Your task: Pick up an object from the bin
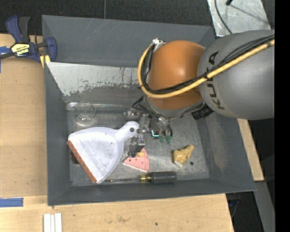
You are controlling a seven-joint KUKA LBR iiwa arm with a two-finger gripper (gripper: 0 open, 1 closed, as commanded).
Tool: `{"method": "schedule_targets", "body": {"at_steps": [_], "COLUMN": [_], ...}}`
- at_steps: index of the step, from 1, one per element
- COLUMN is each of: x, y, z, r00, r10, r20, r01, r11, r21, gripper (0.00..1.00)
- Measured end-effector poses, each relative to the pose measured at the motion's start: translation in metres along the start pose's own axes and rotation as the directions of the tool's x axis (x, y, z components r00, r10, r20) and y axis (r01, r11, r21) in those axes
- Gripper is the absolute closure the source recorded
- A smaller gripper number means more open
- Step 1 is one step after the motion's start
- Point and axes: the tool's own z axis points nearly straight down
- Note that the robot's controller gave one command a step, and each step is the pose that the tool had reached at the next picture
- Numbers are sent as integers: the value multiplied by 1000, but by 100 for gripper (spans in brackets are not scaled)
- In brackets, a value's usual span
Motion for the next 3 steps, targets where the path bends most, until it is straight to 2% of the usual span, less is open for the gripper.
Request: {"method": "schedule_targets", "body": {"at_steps": [2,3], "x": [-6,-53], "y": [-1,-18], "z": [0,27], "r00": [1000,977], "r10": [-16,-212], "r20": [10,9], "r01": [16,212], "r11": [1000,977], "r21": [-1,1], "gripper": [0,0]}}
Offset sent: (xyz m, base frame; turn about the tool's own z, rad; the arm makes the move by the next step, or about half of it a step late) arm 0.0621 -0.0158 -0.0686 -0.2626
